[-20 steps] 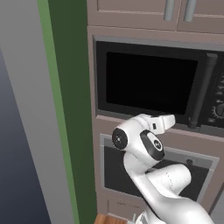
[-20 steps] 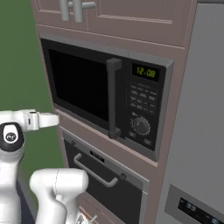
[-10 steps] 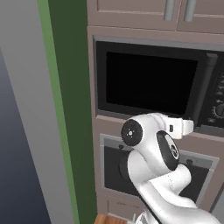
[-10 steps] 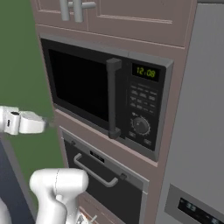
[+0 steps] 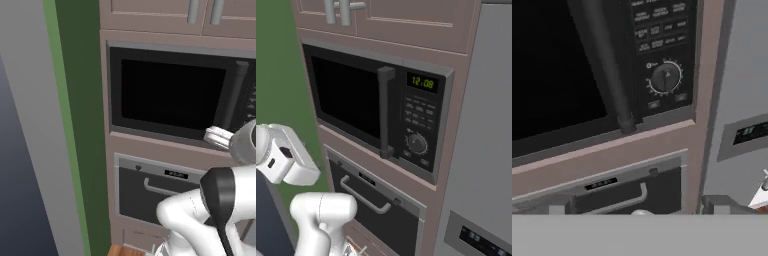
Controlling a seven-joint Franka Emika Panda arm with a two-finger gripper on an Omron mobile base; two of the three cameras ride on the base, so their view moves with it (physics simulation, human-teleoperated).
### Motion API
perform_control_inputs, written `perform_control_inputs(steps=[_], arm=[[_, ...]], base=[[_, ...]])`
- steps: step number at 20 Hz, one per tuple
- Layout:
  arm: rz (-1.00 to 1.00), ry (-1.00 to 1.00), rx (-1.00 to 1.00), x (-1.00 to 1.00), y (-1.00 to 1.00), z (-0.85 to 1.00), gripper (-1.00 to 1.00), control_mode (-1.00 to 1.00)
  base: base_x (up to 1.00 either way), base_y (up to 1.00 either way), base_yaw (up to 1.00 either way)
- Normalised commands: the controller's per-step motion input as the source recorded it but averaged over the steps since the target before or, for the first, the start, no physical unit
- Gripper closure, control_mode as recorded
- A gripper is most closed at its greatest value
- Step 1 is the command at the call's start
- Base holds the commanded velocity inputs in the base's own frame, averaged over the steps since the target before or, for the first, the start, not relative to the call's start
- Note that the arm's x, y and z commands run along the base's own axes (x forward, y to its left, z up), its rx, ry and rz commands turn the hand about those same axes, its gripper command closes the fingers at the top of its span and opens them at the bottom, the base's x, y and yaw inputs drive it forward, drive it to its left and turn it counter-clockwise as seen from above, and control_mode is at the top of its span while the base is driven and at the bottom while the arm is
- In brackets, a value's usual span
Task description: Transport the fish from the fridge to the microwave and turn on the microwave.
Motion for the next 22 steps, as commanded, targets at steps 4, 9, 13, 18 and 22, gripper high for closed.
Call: perform_control_inputs(steps=[4,9,13,18,22], arm=[[0.03,-0.35,0.44,-0.78,-0.87,-0.06,-1.00,-1.00],[0.00,-0.30,0.43,-0.62,-0.84,-0.08,-1.00,-1.00],[0.00,-0.23,0.45,-0.38,-0.76,-0.03,-1.00,-1.00],[-0.01,-0.14,0.35,-0.01,-0.37,-0.02,-1.00,-1.00],[-0.04,-0.01,0.27,0.09,0.00,0.00,-1.00,-1.00]], base=[[0.00,0.00,0.00],[0.00,0.00,0.00],[0.00,0.00,0.00],[0.00,0.00,0.00],[0.00,0.00,0.00]])
